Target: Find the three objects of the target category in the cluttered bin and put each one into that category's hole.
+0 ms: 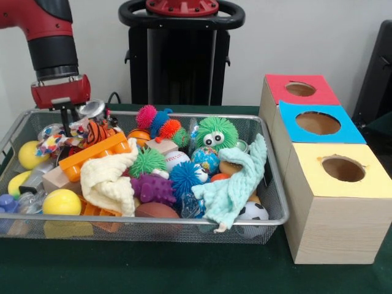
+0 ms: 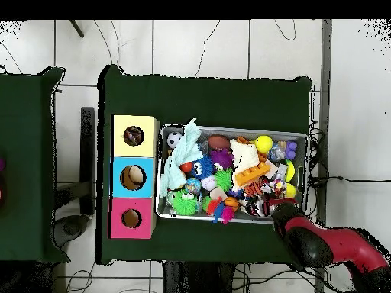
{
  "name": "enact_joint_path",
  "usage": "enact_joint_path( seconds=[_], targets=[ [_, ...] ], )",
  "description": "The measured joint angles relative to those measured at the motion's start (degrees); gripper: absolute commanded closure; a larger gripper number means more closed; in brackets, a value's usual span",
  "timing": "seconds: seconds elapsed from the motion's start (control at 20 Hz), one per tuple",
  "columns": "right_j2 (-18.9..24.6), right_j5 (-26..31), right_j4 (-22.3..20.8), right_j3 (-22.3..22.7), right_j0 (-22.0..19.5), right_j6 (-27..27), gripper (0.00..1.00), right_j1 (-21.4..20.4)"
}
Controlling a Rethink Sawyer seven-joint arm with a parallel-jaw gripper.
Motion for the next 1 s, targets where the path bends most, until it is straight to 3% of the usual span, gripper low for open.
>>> enact_joint_path(
  seconds=[0.65,1.0],
  targets=[
    [3.18,0.01,0.41,0.02,-0.74,0.0,1.0,-2.05],
    [5.07,0.01,0.6,0.15,-0.95,0.0,1.0,-6.31]
  ],
)
